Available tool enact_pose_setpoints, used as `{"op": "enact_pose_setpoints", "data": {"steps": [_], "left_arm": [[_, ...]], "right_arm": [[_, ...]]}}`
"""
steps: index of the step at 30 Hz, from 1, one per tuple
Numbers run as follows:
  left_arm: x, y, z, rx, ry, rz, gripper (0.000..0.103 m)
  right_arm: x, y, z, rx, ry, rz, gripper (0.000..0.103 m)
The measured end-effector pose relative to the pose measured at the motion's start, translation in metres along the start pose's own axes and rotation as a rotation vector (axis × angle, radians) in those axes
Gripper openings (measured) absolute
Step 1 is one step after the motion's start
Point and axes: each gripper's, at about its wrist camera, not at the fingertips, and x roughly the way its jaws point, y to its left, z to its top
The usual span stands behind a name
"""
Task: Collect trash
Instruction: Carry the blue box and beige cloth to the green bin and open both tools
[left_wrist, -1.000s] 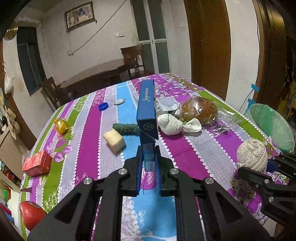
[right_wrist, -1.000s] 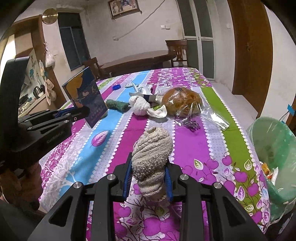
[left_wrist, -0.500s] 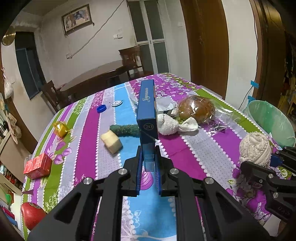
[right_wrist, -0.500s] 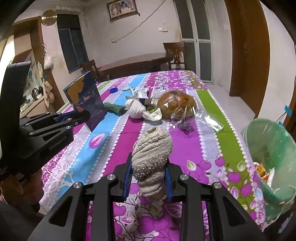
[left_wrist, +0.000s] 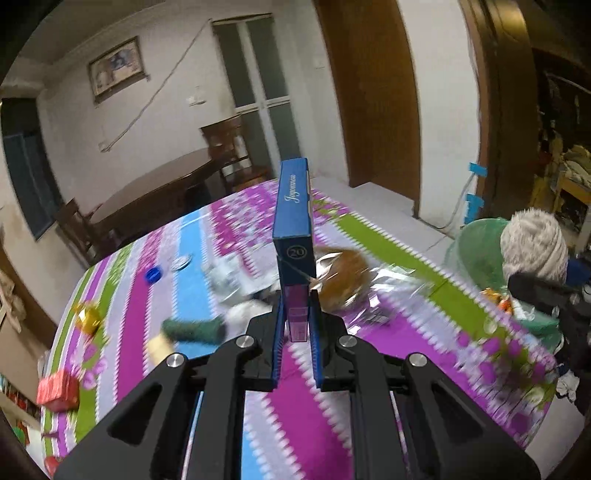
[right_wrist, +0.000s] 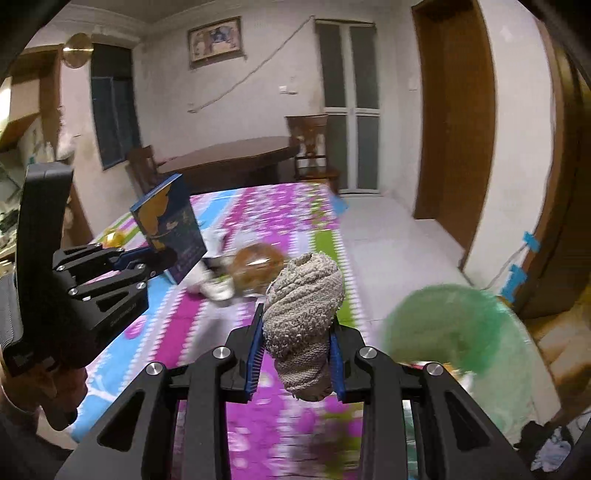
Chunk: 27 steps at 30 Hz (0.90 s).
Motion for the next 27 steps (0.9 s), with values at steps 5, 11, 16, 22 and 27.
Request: {"op": "enact_pose_setpoints", "data": {"steps": [5, 11, 16, 22, 27], "left_arm": [[0.014, -0.033, 0.023, 0.05, -0.021, -0.059, 0.011], [0.034, -0.084, 0.046, 0.128, -0.045, -0.144, 0.011], [0.05, -0.127, 0.057, 0.189, -0.041, -0.242, 0.011], [0.077, -0.166, 0.066, 0.262, 0.021, -0.392, 0.011], [0.099, -0.182, 0.069, 0.279, 0.099, -0.509, 0.011]], "right_arm": [[-0.009, -0.053, 0.011, 0.043, 0.009, -0.093, 0.031], [-0.012, -0.112, 0.011, 0.112, 0.039, -0.172, 0.031], [-0.01, -0.152, 0.007, 0.147, 0.082, -0.226, 0.031], [-0.005, -0.183, 0.003, 0.162, 0.136, -0.278, 0.031], [0.002, -0.202, -0.002, 0.173, 0.193, -0.312, 0.031]]}}
